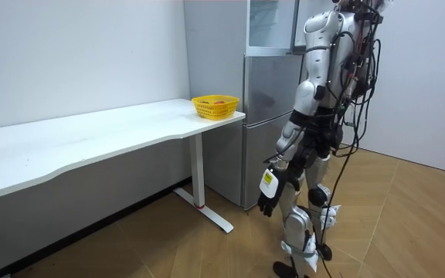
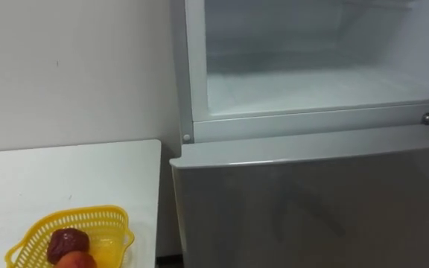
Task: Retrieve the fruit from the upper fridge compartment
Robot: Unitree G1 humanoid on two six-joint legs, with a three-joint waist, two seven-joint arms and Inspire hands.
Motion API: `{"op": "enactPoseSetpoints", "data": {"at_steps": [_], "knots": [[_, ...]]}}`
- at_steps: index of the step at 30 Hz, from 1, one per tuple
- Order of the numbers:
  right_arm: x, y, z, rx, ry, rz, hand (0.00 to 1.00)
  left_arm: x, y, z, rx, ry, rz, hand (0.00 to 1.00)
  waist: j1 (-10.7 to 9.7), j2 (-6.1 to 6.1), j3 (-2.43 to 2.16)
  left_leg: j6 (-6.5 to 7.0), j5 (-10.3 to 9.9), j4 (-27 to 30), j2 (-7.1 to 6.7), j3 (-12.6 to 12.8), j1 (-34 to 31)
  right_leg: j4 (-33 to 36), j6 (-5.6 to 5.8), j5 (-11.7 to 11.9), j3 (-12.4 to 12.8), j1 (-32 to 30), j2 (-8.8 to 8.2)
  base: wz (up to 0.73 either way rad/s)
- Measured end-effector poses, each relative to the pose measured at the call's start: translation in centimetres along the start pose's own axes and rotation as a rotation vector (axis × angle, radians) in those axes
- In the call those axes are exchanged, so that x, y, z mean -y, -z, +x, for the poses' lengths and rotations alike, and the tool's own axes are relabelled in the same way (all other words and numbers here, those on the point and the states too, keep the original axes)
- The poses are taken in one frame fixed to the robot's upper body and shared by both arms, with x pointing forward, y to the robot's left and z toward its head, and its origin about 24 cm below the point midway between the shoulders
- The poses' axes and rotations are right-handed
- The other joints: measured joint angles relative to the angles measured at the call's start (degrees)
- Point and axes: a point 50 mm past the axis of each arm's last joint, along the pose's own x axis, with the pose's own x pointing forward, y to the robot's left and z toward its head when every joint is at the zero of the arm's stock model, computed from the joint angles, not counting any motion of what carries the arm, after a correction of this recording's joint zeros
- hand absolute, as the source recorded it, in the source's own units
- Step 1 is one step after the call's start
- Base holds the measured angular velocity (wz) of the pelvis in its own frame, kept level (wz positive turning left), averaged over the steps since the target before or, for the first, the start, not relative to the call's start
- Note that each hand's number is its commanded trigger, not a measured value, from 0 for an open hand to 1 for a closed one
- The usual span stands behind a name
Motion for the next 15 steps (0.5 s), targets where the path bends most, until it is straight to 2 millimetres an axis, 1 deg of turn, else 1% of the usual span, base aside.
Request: {"op": "enactPoseSetpoints", "data": {"at_steps": [1, 2, 3, 5, 6, 8, 11, 15], "knots": [[-0.1, 0.5, -0.1, -0.020, -0.005, -0.013, 0.00, 0.0, -0.1, 0.0, 0.005, -0.006, -0.001, 0.00, -0.03, -0.14, 0.07, 0.00, 0.00, 0.00, 0.00, 0.00, 0.01, -0.05, 0.00, 0.00, -0.03, 0.02, 0.00, 0.00], [-0.3, 1.3, -0.2, -0.050, -0.018, -0.037, 0.00, 0.0, -0.1, -0.1, 0.004, -0.014, -0.001, 0.00, -0.09, -0.57, 0.24, 0.00, 0.00, 0.01, 0.00, -0.03, 0.10, -0.06, 0.00, 0.00, -0.11, 0.19, -0.01, 0.00], [-0.5, 1.8, -0.3, -0.071, -0.030, -0.052, 0.00, 0.0, 0.1, -0.1, 0.001, -0.018, -0.001, 0.00, -0.05, -0.61, 0.20, 0.00, 0.00, 0.02, 0.00, -0.03, 0.16, -0.06, 0.00, 0.00, -0.15, 0.29, -0.01, 0.04], [-1.1, 3.8, -1.0, -0.148, -0.095, -0.104, 0.00, -0.1, 0.2, -0.1, 0.000, -0.026, -0.002, 0.00, 0.49, -0.86, 0.37, 0.00, 0.00, 0.02, 0.00, -0.02, 0.61, -0.14, 0.00, 0.00, -0.16, 0.71, -0.02, 0.00], [-1.2, 4.3, -1.2, -0.168, -0.111, -0.115, 0.00, -0.1, 0.3, -0.1, -0.002, -0.026, -0.003, 0.00, 0.68, -0.96, 0.43, 0.00, 0.00, 0.03, 0.00, -0.03, 0.68, -0.18, 0.00, 0.00, -0.14, 0.84, -0.02, 0.00], [-1.4, 6.2, -1.9, -0.259, -0.167, -0.154, 0.00, -0.1, 0.2, -0.1, -0.005, -0.026, -0.001, 0.00, 1.36, -0.93, 0.44, 0.00, -0.01, 0.02, 0.00, -0.08, 0.82, -0.50, 0.00, 0.00, -0.20, 0.90, -0.06, 0.00], [-1.6, 7.7, -2.3, -0.343, -0.220, -0.169, 0.00, -0.2, 0.4, -0.1, -0.007, -0.028, -0.013, 0.00, 1.42, -0.97, 0.43, 0.00, -0.01, 0.01, 0.00, -0.15, 0.93, -0.90, 0.06, 0.04, -0.21, 1.06, -0.02, 0.02], [-1.9, 8.5, -2.3, -0.407, -0.268, -0.185, 0.00, -0.5, 0.4, -0.1, -0.006, -0.039, -0.041, 0.00, 1.42, -1.15, 0.39, 0.00, -0.01, 0.03, 0.01, -0.18, 0.95, -0.81, 0.07, 0.10, -0.28, 1.17, 0.00, 0.01]]}}
